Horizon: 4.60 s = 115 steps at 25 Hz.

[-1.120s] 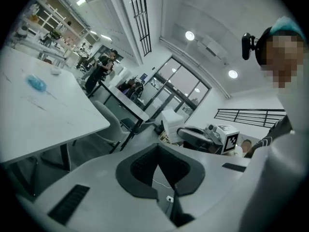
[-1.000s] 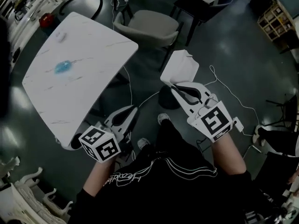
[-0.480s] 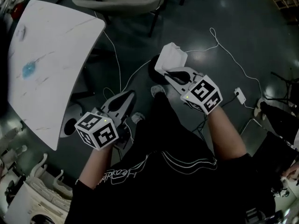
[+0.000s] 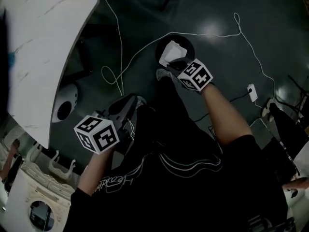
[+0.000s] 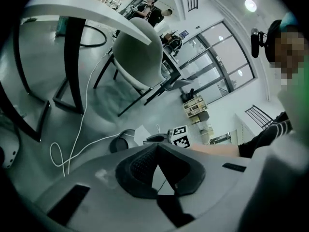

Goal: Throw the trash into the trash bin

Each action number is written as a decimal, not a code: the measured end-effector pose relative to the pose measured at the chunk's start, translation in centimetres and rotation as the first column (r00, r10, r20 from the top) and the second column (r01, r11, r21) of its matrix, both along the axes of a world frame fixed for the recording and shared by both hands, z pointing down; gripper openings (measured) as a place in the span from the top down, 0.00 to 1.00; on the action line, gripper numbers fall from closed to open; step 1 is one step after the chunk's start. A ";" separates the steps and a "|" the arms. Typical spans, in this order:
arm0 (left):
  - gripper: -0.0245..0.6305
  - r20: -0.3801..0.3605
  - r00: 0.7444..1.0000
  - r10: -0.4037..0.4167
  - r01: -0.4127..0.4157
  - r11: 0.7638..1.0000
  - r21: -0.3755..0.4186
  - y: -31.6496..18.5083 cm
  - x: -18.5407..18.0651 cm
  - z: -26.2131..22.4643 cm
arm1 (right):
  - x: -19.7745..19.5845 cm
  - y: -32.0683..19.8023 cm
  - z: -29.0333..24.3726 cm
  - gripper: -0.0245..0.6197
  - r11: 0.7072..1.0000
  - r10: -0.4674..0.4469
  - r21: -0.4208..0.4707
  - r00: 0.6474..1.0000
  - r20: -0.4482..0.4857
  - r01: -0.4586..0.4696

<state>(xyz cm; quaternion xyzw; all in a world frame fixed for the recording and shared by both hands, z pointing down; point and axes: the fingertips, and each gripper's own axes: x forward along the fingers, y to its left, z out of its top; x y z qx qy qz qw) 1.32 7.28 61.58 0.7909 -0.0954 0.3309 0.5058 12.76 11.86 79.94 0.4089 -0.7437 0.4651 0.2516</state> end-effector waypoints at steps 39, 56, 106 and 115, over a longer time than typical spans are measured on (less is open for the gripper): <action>0.95 0.024 0.999 -0.030 0.030 0.999 0.013 1.7 2.7 0.9 | 6.2 5.3 8.5 0.54 0.947 0.164 -0.241 0.963 -0.212 -0.214; 0.95 -0.220 0.960 -0.171 0.237 0.917 0.320 -4.6 2.8 -17.2 | 2.7 -8.9 -30.4 0.89 0.857 0.010 0.506 0.985 0.170 -0.096; 0.95 -0.431 0.756 -0.493 0.636 0.708 0.307 -37.9 -33.0 -22.3 | -36.3 -46.6 -39.3 0.61 0.678 -0.406 0.607 0.899 -0.163 0.415; 0.95 -0.414 0.742 -0.527 0.652 0.711 0.264 -39.8 -34.5 -19.8 | -37.2 -52.0 -30.9 0.56 0.703 -0.418 0.439 0.825 -0.380 0.559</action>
